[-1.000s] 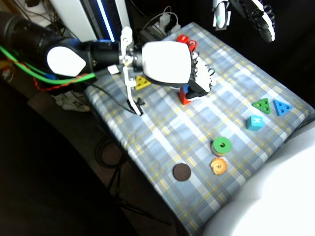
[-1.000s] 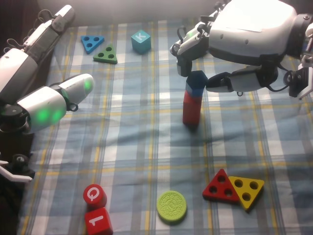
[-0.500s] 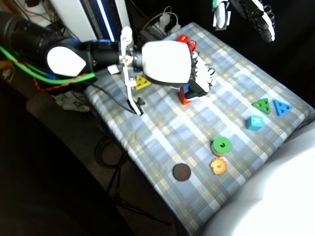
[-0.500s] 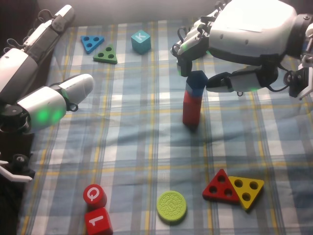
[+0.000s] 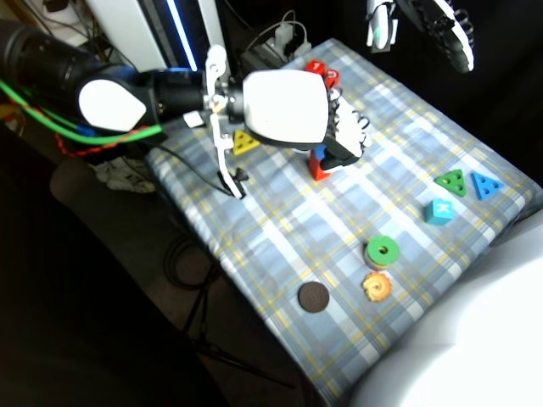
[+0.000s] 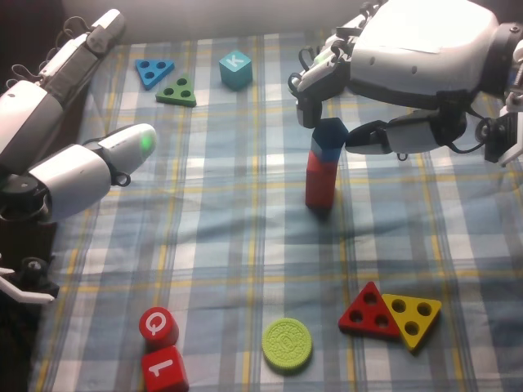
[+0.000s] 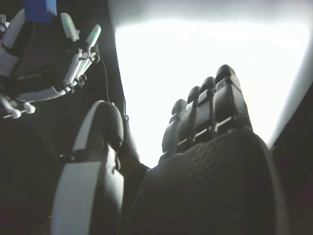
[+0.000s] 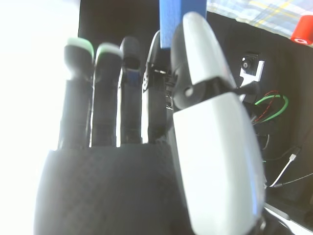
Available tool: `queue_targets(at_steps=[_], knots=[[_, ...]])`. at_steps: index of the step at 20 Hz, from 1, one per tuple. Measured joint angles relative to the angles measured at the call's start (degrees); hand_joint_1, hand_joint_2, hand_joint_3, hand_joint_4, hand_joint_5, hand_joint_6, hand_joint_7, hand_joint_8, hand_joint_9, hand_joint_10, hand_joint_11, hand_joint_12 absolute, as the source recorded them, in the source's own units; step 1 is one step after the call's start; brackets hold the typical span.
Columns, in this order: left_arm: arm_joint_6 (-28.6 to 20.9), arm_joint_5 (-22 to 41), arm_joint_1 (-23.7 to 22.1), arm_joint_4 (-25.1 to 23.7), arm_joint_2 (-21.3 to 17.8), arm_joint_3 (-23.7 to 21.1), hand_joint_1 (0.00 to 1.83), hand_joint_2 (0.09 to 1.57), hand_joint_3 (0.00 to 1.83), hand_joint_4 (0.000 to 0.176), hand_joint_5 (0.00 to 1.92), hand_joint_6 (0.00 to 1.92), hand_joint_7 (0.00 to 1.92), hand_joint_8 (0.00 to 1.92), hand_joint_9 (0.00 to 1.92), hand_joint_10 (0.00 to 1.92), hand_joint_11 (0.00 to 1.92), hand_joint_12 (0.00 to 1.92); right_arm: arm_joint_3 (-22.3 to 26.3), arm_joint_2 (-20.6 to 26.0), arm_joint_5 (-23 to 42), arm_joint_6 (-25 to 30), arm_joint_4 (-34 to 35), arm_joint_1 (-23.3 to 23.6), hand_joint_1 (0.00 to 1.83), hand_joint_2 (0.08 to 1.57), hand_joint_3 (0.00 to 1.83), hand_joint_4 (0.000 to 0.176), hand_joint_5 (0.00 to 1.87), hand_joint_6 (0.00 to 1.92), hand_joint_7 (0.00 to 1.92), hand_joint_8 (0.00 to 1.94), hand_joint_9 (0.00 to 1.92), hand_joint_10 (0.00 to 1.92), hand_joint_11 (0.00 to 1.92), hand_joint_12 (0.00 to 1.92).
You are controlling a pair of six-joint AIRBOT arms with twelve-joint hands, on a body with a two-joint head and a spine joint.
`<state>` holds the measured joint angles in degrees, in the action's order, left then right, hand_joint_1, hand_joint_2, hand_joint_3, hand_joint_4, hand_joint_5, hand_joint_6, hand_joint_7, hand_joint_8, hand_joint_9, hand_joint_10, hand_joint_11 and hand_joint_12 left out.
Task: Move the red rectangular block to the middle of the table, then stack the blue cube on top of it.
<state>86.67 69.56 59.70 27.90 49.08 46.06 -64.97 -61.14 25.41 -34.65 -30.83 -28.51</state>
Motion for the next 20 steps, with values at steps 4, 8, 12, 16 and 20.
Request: queue_targets(at_steps=[4,8,12,16,20], knots=[[0.02,0.00,0.07,0.00,0.00,0.00,0.73,1.33,0.00,0.051,0.05,0.00,0.00,0.00,0.00,0.00,0.00,0.00,0.00,0.00,0.00,0.00,0.02,-0.02,1.20,1.23,0.00,0.000,0.86,1.03,0.69,1.66,0.61,1.85,0.71,1.92],[0.00,0.15,0.09,0.00,0.00,0.00,0.70,1.34,0.00,0.051,0.04,0.00,0.00,0.00,0.00,0.00,0.00,0.00,0.00,-0.02,-0.02,0.00,0.13,-0.37,1.20,1.25,0.00,0.000,0.83,1.05,0.67,1.70,0.56,1.90,0.67,1.92],[0.00,0.13,0.11,0.00,0.00,0.00,0.71,1.34,0.00,0.050,0.04,0.00,0.00,0.00,0.00,0.00,0.00,0.00,0.00,-0.02,0.00,0.00,0.15,-0.37,1.20,1.25,0.00,0.000,0.82,1.04,0.67,1.72,0.59,1.92,0.67,1.92],[0.00,0.15,0.11,0.00,0.00,0.00,0.71,1.35,0.00,0.052,0.04,0.00,0.00,0.00,0.00,0.00,0.00,0.00,0.00,-0.02,0.00,0.00,0.15,-0.37,1.20,1.25,0.00,0.000,0.79,1.07,0.70,1.70,0.60,1.92,0.68,1.92],[0.00,0.15,0.11,0.00,0.00,0.00,0.70,1.35,0.00,0.055,0.04,0.00,0.00,0.00,0.00,0.00,0.00,0.00,0.00,-0.07,0.02,0.00,0.15,-0.37,1.18,1.22,0.00,0.000,0.81,1.11,0.75,1.53,0.54,1.65,0.49,1.92]])
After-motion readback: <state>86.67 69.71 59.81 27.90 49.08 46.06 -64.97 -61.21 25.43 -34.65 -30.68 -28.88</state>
